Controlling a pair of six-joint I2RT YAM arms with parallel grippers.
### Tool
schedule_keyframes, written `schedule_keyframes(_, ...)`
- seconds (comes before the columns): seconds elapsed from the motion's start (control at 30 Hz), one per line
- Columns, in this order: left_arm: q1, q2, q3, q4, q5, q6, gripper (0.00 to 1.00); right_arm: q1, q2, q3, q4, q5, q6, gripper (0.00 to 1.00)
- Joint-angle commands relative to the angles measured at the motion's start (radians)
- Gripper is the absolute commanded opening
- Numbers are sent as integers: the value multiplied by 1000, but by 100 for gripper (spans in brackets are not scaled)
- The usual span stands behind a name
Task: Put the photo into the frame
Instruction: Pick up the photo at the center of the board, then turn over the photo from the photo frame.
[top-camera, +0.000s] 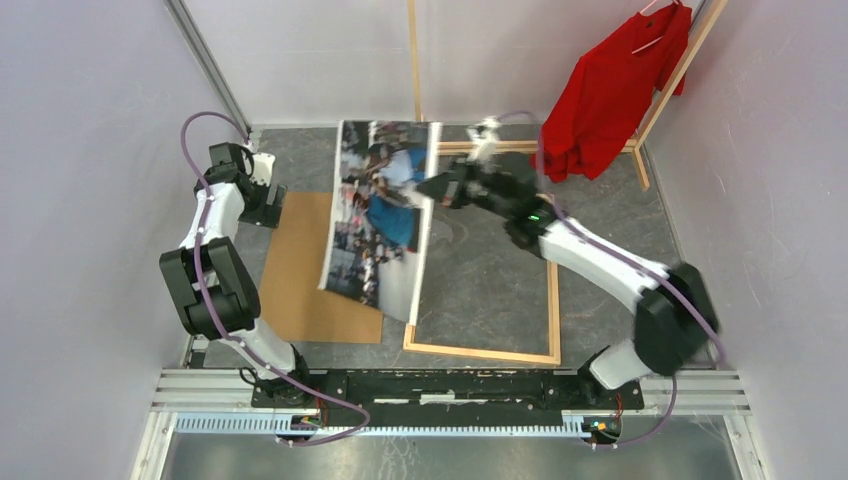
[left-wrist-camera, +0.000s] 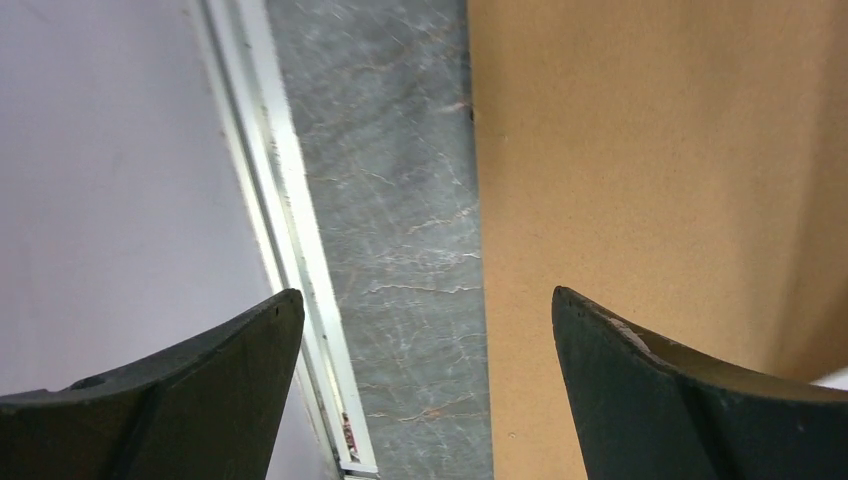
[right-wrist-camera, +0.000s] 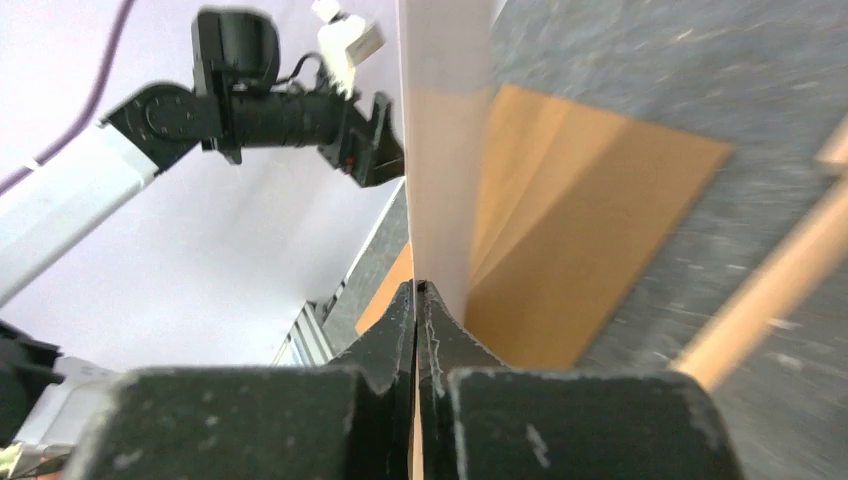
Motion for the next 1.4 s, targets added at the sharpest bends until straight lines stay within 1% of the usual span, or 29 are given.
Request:
schedule_keyframes(0.0,10,-79,48,19,1,-62,100,-215,-235,-389,388,-295,218,0)
schedule_keyframes(0.03,11,-81,52,22,2,-72,100,-254,-274,-448,462,-328,288,0)
schedule_keyframes(0.07,11,-83,56,20,5,-81,100,-282,-305,-475,441,-350,284,0)
schedule_keyframes(0.1,11,-83,61,15,10,-84,100,-296,-328,-454,314,-356,218,0)
schedule_keyframes(0.13,12,-83,66,13,11,-90,100,-301,-362,-418,170,-317,94,0)
schedule_keyframes(0.17,11,-84,68,11,12,-95,100,-302,-392,-361,-24,-236,-18,0)
schedule_keyframes(0.2,12,-84,69,8,15,-98,100,-301,-427,-321,-160,-147,-120,0)
schedule_keyframes(0.27,11,-82,71,0,14,-99,100,-301,-486,-236,-372,30,-255,0)
schedule_keyframes(0.37,11,-76,69,-4,7,-103,100,-301,-590,-169,-529,266,-385,0)
schedule_keyframes(0.43,12,-70,68,-6,6,-110,100,-301,-617,-85,-648,388,-456,0)
schedule_keyframes(0.5,11,-65,70,-10,8,-115,100,-299,-598,32,-793,517,-519,0)
schedule_keyframes(0.63,12,-57,79,-15,11,-122,100,-300,-558,235,-1012,864,-564,0)
schedule_keyframes(0.7,11,-53,83,-18,15,-127,100,-301,-530,301,-1077,954,-586,0)
schedule_keyframes(0.8,11,-49,84,-19,18,-134,100,-290,-479,336,-1131,983,-618,0)
schedule_keyframes(0.87,9,-44,84,-21,28,-143,100,-249,-442,325,-1152,976,-635,0)
schedule_keyframes(0.9,11,-42,84,-23,43,-151,100,-207,-410,328,-1175,986,-631,0)
schedule_keyframes(1.0,10,-35,87,-32,69,-164,100,-33,-300,382,-1283,1128,-591,0)
schedule_keyframes(1.03,9,-35,87,-35,75,-168,100,13,-263,408,-1313,1151,-589,0)
schedule_keyframes(1.13,10,-35,84,-38,87,-168,100,85,-159,469,-1398,1179,-564,0)
schedule_keyframes(1.23,10,-36,73,-37,83,-164,100,145,-108,532,-1419,1215,-556,0)
schedule_keyframes(1.27,9,-36,69,-37,81,-163,100,157,-97,584,-1431,1227,-551,0)
schedule_keyframes(1.3,9,-36,67,-37,80,-162,100,161,-91,624,-1427,1205,-564,0)
schedule_keyframes(1.37,10,-39,61,-37,76,-157,100,166,-110,659,-1354,1074,-623,0)
